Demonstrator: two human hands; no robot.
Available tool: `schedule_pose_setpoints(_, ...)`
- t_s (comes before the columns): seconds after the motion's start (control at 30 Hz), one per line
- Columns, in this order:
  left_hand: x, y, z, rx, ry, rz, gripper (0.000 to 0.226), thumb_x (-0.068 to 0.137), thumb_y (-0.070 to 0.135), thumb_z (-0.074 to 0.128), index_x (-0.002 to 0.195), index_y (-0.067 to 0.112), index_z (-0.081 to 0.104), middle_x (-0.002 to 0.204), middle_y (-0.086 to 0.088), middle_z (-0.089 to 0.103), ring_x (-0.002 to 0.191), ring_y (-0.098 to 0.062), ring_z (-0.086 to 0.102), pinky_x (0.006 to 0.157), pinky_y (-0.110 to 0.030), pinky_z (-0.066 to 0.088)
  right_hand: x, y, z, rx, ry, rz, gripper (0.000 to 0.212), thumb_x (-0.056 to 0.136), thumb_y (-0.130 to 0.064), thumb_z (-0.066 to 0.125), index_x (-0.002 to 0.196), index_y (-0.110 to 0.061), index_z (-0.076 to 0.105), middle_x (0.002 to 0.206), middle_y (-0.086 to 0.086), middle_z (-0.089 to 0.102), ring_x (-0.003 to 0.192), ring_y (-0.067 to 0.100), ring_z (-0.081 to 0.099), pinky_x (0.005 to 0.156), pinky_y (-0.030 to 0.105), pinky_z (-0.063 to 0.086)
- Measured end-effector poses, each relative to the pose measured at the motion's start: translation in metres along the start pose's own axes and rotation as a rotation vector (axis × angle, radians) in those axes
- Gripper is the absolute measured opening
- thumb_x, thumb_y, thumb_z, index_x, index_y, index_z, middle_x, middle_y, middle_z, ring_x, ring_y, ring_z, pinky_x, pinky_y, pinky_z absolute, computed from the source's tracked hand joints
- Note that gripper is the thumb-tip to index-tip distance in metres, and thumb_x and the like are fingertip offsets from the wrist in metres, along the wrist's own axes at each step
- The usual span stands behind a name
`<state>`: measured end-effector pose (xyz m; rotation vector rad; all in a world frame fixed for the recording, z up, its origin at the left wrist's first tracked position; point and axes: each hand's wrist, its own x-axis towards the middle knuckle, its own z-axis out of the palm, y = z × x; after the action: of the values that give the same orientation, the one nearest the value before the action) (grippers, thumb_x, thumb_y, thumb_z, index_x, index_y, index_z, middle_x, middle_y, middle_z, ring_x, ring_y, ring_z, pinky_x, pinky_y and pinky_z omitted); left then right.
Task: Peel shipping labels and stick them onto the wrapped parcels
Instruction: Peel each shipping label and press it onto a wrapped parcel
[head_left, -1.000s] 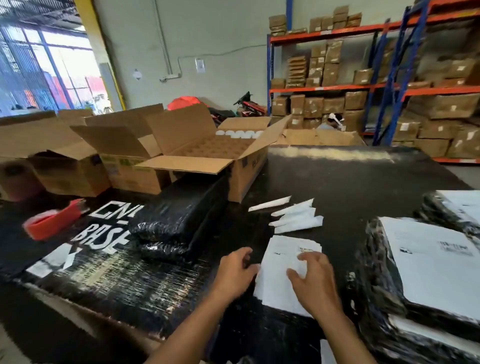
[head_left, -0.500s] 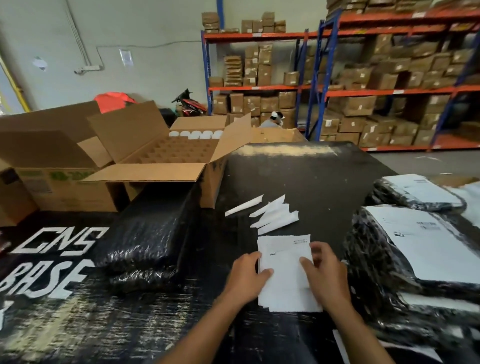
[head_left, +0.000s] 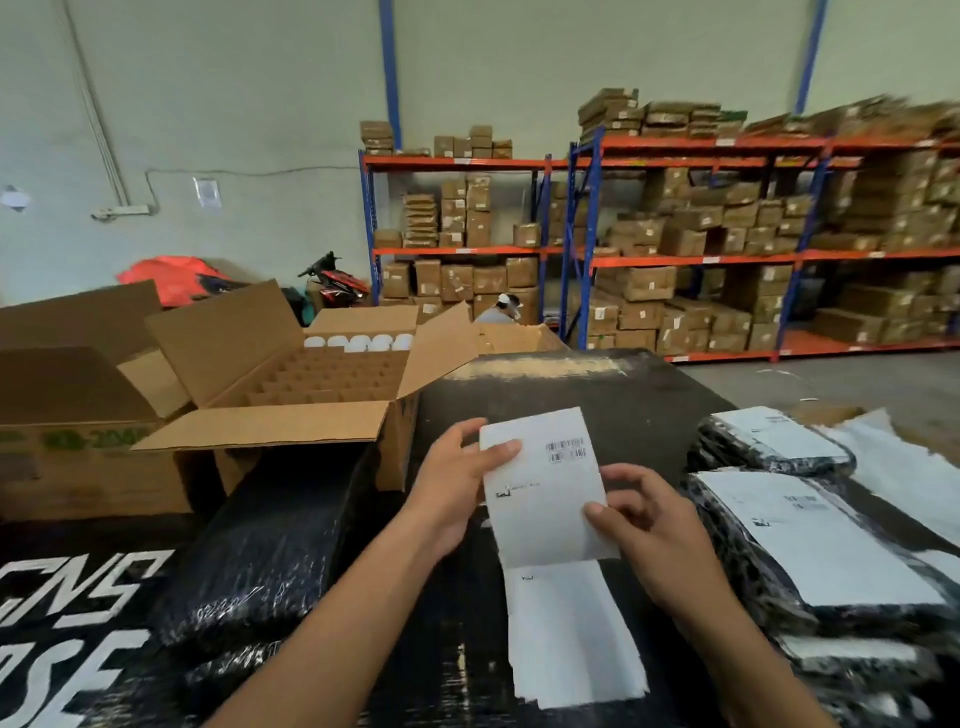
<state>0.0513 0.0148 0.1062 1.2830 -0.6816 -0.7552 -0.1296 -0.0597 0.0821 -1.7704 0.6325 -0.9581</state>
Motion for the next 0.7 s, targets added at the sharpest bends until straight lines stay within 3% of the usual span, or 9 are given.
schedule_pose_setpoints(0.07, 0.001, 0.018, 0.003, -0.009, -0.031, 0.031, 0.049, 0.083, 0.01, 0.07, 0.127, 0.015, 0.05, 0.111, -0.01, 0.067, 0.097, -0.026, 0.067, 0.077, -0.039, 0.055, 0.002, -0.014, -0.007, -0.049, -0.057, -0.023, 0.022, 0.085, -0.008, 0.066, 0.102, -0.021, 0.06, 0.076, 0.0, 0.074, 0.072, 0.009, 0.068, 0.066, 0.024, 0.053)
schedule_pose_setpoints(0.13, 0.001, 0.034, 0.007, -0.001, -0.078, 0.077, 0.042, 0.083, 0.006, 0.069, 0.121, 0.015, 0.054, 0.111, -0.012, 0.067, 0.099, -0.028, 0.066, 0.083, -0.042, 0.055, 0.006, -0.028, -0.015, -0.084, -0.106, -0.037, 0.021, 0.084, -0.011, 0.067, 0.1, -0.023, 0.06, 0.078, -0.001, 0.074, 0.075, 0.009, 0.068, 0.064, 0.019, 0.051)
schedule_pose_setpoints(0.23, 0.003, 0.053, 0.011, 0.07, -0.138, 0.178, 0.037, 0.082, 0.005, 0.071, 0.111, 0.025, 0.058, 0.111, -0.008, 0.068, 0.101, -0.026, 0.066, 0.087, -0.041, 0.054, 0.017, -0.054, -0.031, -0.141, -0.081, -0.107, 0.024, 0.083, -0.015, 0.068, 0.102, -0.026, 0.059, 0.087, -0.003, 0.074, 0.085, 0.005, 0.068, 0.076, 0.022, 0.053)
schedule_pose_setpoints(0.37, 0.002, 0.072, 0.012, 0.212, -0.213, 0.258, 0.047, 0.08, 0.007, 0.072, 0.12, 0.025, 0.055, 0.11, -0.005, 0.069, 0.1, -0.022, 0.067, 0.086, -0.04, 0.056, 0.035, -0.092, -0.052, -0.141, 0.004, -0.198, 0.026, 0.083, -0.015, 0.068, 0.103, -0.028, 0.057, 0.09, -0.001, 0.073, 0.09, 0.008, 0.067, 0.081, 0.027, 0.054)
schedule_pose_setpoints(0.57, -0.005, 0.089, 0.018, 0.318, -0.316, 0.252, 0.05, 0.082, 0.007, 0.07, 0.123, 0.029, 0.05, 0.109, -0.007, 0.07, 0.095, -0.023, 0.07, 0.076, -0.037, 0.059, 0.048, -0.115, -0.066, -0.282, -0.096, -0.219, 0.03, 0.084, -0.014, 0.067, 0.109, -0.025, 0.056, 0.088, 0.0, 0.075, 0.086, 0.009, 0.069, 0.081, 0.029, 0.055)
schedule_pose_setpoints(0.7, -0.007, 0.088, 0.019, 0.387, -0.316, 0.266, 0.05, 0.082, 0.008, 0.07, 0.122, 0.031, 0.052, 0.112, -0.008, 0.068, 0.1, -0.025, 0.067, 0.089, -0.046, 0.055, 0.046, -0.114, -0.066, -0.308, -0.155, -0.213, 0.029, 0.084, -0.012, 0.066, 0.109, -0.022, 0.055, 0.082, -0.001, 0.076, 0.078, 0.007, 0.069, 0.075, 0.025, 0.052)
